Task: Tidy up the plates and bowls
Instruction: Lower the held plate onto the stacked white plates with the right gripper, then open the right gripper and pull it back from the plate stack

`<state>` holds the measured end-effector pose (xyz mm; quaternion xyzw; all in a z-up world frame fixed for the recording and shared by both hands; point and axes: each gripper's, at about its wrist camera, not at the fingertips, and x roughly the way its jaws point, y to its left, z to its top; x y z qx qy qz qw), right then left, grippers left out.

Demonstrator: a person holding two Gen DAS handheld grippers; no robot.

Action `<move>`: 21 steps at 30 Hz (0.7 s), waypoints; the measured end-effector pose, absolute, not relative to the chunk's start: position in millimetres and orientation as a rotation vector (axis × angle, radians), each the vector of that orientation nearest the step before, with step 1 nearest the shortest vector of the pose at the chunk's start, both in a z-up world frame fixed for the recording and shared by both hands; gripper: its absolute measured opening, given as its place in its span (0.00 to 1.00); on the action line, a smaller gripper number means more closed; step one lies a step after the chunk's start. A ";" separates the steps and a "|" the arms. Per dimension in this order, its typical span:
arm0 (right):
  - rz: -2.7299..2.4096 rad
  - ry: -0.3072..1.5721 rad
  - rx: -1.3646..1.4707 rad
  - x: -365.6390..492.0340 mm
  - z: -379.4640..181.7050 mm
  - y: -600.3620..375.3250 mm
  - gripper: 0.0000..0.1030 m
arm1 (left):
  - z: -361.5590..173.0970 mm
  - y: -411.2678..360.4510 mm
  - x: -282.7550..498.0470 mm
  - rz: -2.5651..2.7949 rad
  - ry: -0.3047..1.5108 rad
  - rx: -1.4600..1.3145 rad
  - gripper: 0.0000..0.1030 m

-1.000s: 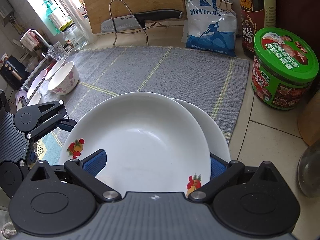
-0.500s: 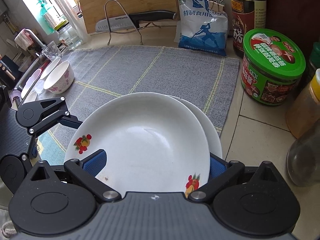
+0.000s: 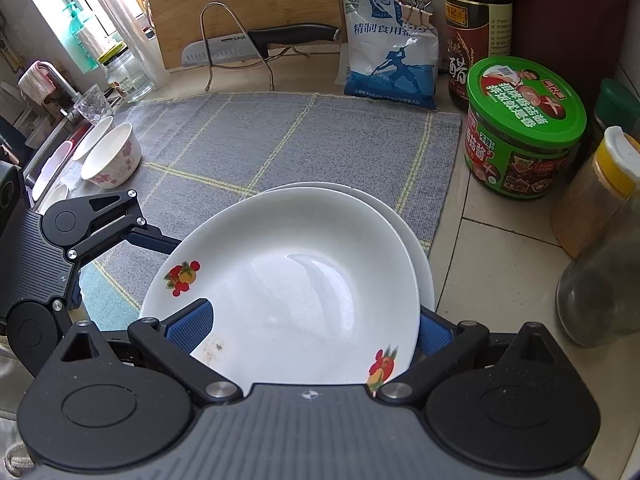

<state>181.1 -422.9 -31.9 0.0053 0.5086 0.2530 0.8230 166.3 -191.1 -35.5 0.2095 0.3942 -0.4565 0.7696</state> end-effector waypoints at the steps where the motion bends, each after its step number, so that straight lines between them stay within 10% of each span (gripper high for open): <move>1: 0.534 1.082 0.010 180.9 -31.5 -423.1 1.00 | -35.6 -190.9 166.1 -0.991 0.855 0.454 0.99; 21: 0.403 1.055 -0.160 159.1 -27.5 -409.3 1.00 | -31.1 -186.6 160.0 -0.970 0.823 0.453 0.99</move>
